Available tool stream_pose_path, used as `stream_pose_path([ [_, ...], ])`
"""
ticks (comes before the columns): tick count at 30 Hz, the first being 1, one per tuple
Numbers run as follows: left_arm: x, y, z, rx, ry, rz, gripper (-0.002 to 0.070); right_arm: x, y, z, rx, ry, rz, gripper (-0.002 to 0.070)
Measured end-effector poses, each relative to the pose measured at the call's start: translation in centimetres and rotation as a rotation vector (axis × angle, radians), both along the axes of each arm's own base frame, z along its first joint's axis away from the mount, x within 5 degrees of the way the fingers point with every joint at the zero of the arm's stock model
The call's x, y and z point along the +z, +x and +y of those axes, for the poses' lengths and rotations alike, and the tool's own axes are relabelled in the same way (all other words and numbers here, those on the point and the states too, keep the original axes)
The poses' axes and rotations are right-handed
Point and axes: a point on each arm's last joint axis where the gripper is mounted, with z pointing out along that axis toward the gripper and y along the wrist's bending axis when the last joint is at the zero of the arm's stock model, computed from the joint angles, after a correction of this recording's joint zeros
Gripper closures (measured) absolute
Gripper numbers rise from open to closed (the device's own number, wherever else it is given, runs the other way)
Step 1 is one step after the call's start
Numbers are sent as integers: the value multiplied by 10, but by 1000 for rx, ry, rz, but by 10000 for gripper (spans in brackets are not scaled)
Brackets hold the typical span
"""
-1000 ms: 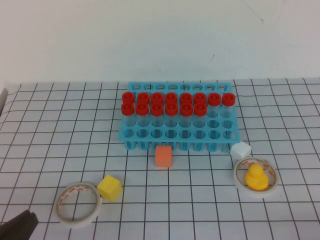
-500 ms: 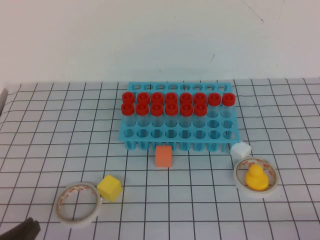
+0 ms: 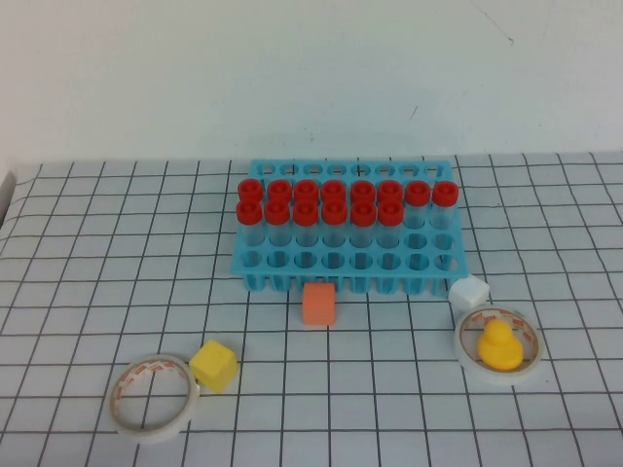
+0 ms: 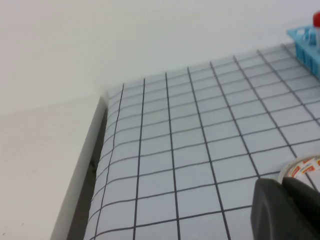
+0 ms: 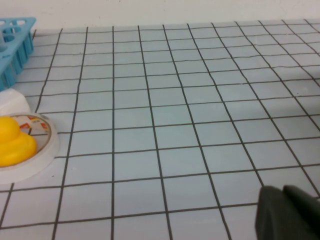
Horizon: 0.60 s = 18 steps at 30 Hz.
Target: Place the test tubes
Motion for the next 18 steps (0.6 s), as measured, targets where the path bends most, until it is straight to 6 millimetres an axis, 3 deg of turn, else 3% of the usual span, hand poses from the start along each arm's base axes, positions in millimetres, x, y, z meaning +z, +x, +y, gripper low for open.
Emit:
stream_pose_path([
  [9,-10,-2,0,3,-15,108,676,0,0,0,0,0,4,678],
  [18,-13,-3,-2,-38,87,148,676,0,0,0,0,0,2,678],
])
